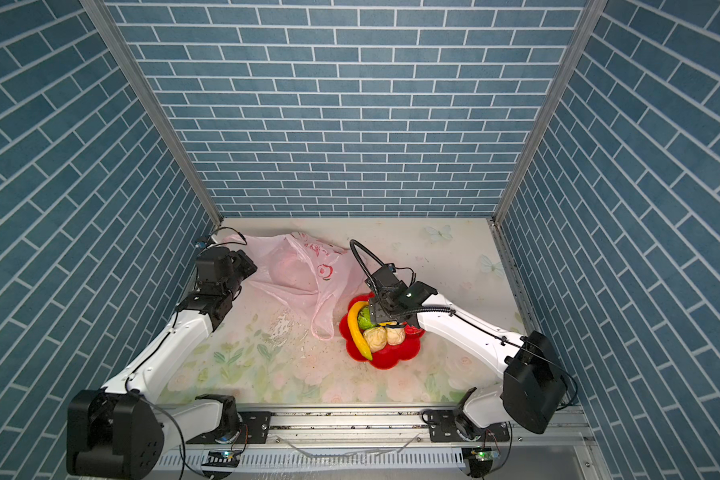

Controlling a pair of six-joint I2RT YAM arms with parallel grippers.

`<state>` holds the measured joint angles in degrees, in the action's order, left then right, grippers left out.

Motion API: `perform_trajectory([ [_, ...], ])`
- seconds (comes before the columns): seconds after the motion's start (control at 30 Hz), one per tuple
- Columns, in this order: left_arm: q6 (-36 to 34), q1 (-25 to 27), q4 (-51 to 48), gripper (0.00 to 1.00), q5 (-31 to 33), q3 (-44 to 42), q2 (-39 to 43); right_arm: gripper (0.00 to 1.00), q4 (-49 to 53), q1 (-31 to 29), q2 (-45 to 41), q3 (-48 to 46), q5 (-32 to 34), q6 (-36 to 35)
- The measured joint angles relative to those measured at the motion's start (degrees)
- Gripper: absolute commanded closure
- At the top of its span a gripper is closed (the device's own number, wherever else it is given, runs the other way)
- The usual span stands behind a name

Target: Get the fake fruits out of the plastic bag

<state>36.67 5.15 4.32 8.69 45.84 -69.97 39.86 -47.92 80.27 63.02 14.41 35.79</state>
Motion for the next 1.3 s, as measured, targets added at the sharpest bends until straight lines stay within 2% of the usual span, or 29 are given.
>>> perform_trajectory([
  [0.2, 1.1, 0.0, 3.6, 0.95, -0.9, 3.3, -9.3, 0.15, 1.7, 0.0, -3.0, 0.9, 1.8, 0.0],
  [0.4, 1.4, 0.0, 6.1, 0.95, -1.1, 10.9, -18.1, 0.15, 2.7, 0.7, -4.5, 1.0, 3.1, 0.1],
  [0.57, 1.0, -0.2, 6.7, 0.95, -1.3, 20.4, -26.3, 0.14, 2.8, 1.6, -6.3, 1.0, 3.9, 0.4],
  [0.73, 0.3, -0.8, 5.1, 0.95, -1.9, 33.5, -35.6, 0.14, 2.8, 3.3, -7.8, 0.9, 4.2, 0.4],
  [0.87, -0.2, -1.8, 3.4, 0.91, -2.4, 39.9, -39.9, 0.14, 2.8, 4.3, -7.9, 0.9, 4.2, 0.4],
  [1.03, -0.4, -3.7, -1.1, 0.87, -3.5, 52.9, -47.3, 0.14, 1.5, 6.4, -7.8, 0.5, 3.9, 0.4],
  [1.3, -0.5, -6.8, -6.2, 0.71, -6.2, 58.3, -49.7, 0.14, -1.4, 9.2, -7.2, -1.0, 1.5, 0.2],
])
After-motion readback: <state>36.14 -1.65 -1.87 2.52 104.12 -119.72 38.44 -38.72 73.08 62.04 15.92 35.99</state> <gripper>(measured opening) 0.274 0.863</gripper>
